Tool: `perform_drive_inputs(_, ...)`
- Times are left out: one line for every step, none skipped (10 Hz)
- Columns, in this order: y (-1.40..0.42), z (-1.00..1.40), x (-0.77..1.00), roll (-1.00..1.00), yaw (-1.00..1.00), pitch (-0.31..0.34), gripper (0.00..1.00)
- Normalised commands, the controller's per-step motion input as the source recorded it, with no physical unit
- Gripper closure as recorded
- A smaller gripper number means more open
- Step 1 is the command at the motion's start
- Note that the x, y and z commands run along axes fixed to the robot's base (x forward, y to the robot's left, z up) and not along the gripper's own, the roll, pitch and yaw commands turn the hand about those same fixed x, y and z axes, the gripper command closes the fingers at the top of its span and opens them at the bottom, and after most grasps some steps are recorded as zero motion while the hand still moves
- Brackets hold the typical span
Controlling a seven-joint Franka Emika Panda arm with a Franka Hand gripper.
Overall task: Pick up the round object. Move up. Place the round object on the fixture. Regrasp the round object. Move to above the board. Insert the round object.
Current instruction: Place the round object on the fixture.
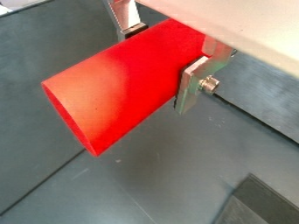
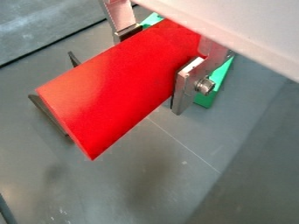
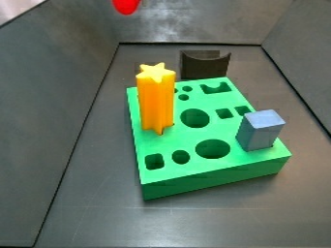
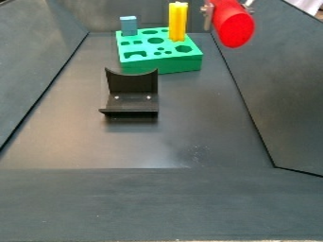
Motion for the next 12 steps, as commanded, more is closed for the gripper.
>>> perform_drive_inputs(0.01, 0.0, 1.0, -0.15, -0.05, 0.114, 1.0)
perform_drive_inputs(0.01, 0.0, 1.0, -0.16, -0.04, 0.115, 1.0)
perform_drive_inputs(0.01, 0.0, 1.0, -0.16, -0.04, 0.117, 1.0)
perform_drive_inputs(0.01, 0.0, 1.0, -0.16, -0.03, 0.123, 1.0)
perform_drive_inputs(0.01, 0.0, 1.0, -0.16, -0.03, 0.126, 1.0)
perform_drive_inputs(0.01, 0.0, 1.0, -0.16, -0.03, 0.126, 1.0)
perform_drive_inputs(0.01, 0.0, 1.0, -0.16, -0.03, 0.125, 1.0)
perform_drive_inputs(0.01, 0.0, 1.0, -0.16, -0.03, 0.126, 1.0)
perform_drive_inputs(-0.04, 0.02, 1.0, -1.0, 0.02, -0.08, 1.0)
perform_drive_inputs(-0.03, 0.02, 1.0, -1.0, 0.01, -0.074, 1.0)
perform_drive_inputs(-0.01, 0.01, 1.0, -1.0, 0.01, -0.061, 1.0)
perform_drive_inputs(-0.01, 0.01, 1.0, -1.0, 0.0, -0.036, 1.0)
